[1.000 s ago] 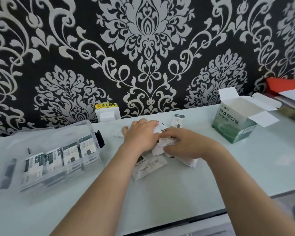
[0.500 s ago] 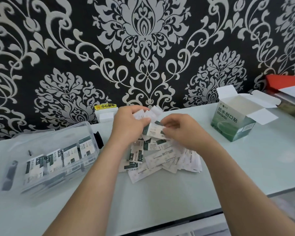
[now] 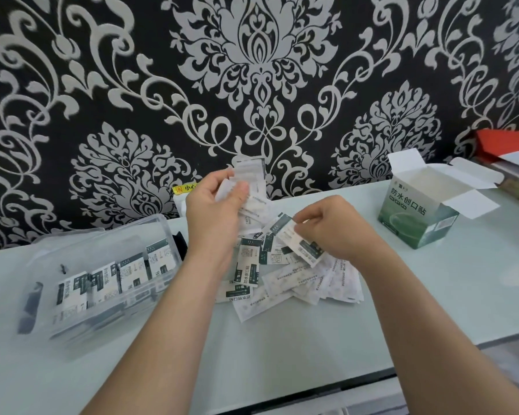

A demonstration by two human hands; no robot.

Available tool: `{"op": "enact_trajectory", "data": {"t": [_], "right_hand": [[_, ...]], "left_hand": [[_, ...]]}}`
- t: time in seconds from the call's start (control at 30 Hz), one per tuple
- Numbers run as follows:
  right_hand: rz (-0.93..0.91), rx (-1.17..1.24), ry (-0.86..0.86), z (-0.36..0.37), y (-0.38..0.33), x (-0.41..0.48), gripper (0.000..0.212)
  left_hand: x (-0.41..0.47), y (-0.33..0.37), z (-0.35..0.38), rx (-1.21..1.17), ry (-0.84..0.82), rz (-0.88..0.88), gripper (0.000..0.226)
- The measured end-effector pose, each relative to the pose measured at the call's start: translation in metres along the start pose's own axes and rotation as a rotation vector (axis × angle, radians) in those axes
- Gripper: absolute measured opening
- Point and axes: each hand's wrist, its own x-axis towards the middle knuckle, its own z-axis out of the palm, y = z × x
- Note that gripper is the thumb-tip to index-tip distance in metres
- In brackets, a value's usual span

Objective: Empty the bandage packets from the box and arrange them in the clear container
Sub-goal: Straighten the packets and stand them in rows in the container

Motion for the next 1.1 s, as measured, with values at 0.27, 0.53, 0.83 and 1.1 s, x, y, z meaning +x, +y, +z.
{"op": "enact_trajectory", "data": {"t": [0.27, 0.53, 0.83, 1.1], "right_hand": [[0.112, 0.276, 0.196, 0.004, -0.023, -0.012, 0.058], [0.268, 1.426, -0.373, 0.012, -0.036, -0.021, 0.040], [0.398, 1.417, -0.254, 0.020, -0.028, -0.013, 0.038], [0.434, 1.405, -0.102, 0.023, -0.023, -0.008, 0.030]], "left_hand": [[-0.009, 0.004, 0.004, -0.055, -0.073, 0.229, 0.019], [-0.020, -0.004, -0.006, 0.403, -0.450, 0.352, 0.030], [-0.030, -0.008, -0.011, 0.784, -0.627, 0.468, 0.033], [-0.028, -0.011, -0.016, 0.881, -0.461, 0.888, 0.029]]}}
